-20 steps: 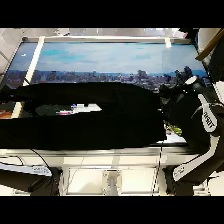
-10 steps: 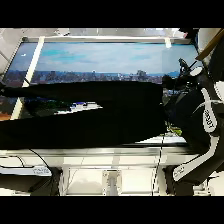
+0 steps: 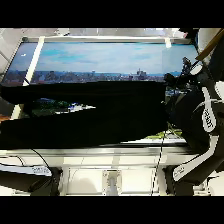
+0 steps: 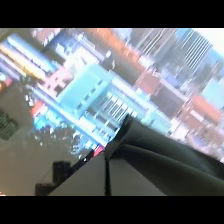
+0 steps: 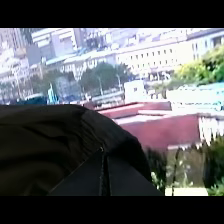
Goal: Fold the clothes and pants, and hang the long-sleeved shirts on hangers.
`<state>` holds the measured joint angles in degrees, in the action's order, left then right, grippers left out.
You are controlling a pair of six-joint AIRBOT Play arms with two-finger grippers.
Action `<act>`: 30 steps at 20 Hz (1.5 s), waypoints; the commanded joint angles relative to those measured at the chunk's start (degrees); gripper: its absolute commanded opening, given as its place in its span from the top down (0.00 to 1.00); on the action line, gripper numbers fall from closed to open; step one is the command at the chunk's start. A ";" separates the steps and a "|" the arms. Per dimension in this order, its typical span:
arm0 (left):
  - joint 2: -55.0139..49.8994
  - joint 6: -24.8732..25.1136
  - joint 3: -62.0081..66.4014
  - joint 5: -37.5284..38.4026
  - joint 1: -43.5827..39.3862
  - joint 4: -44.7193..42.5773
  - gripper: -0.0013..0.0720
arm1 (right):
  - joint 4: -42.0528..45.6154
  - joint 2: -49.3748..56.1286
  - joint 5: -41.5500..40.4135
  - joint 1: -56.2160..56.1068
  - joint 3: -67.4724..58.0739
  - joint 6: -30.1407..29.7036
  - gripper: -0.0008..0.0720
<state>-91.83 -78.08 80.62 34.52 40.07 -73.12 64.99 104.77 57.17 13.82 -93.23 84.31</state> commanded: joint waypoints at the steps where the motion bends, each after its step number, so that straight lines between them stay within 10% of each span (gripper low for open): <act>1: -2.47 -1.66 0.04 -1.42 -0.15 -1.25 0.98 | -0.96 0.04 -1.86 -0.07 -0.07 0.79 0.97; 7: -3.69 -2.03 0.04 -6.25 -2.89 -1.99 0.97 | -1.31 0.04 -4.74 -1.75 -0.07 0.70 0.97; 8: -4.02 -2.08 0.04 -3.74 -2.80 -2.80 0.82 | -1.36 0.04 -5.53 -2.21 -0.09 0.72 0.94; 9: -4.07 -3.10 0.04 -1.46 -2.29 -3.93 0.37 | -1.44 0.04 -5.81 -2.54 -0.09 0.76 0.71; 10: -3.72 -5.57 0.04 0.76 -1.49 -5.25 0.19 | -1.66 0.02 -5.46 -2.54 -0.09 0.76 0.40; 19: 10.80 -6.88 -3.98 36.26 20.61 -11.28 0.20 | 9.01 -10.82 23.47 5.92 1.66 -1.09 0.37; 30: 19.58 5.57 -30.29 28.48 46.93 15.61 0.31 | 4.04 -36.65 18.67 7.58 33.86 -5.99 0.37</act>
<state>-71.48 -76.25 53.32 64.29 84.25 -66.30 71.09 71.57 76.27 21.28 -63.37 78.83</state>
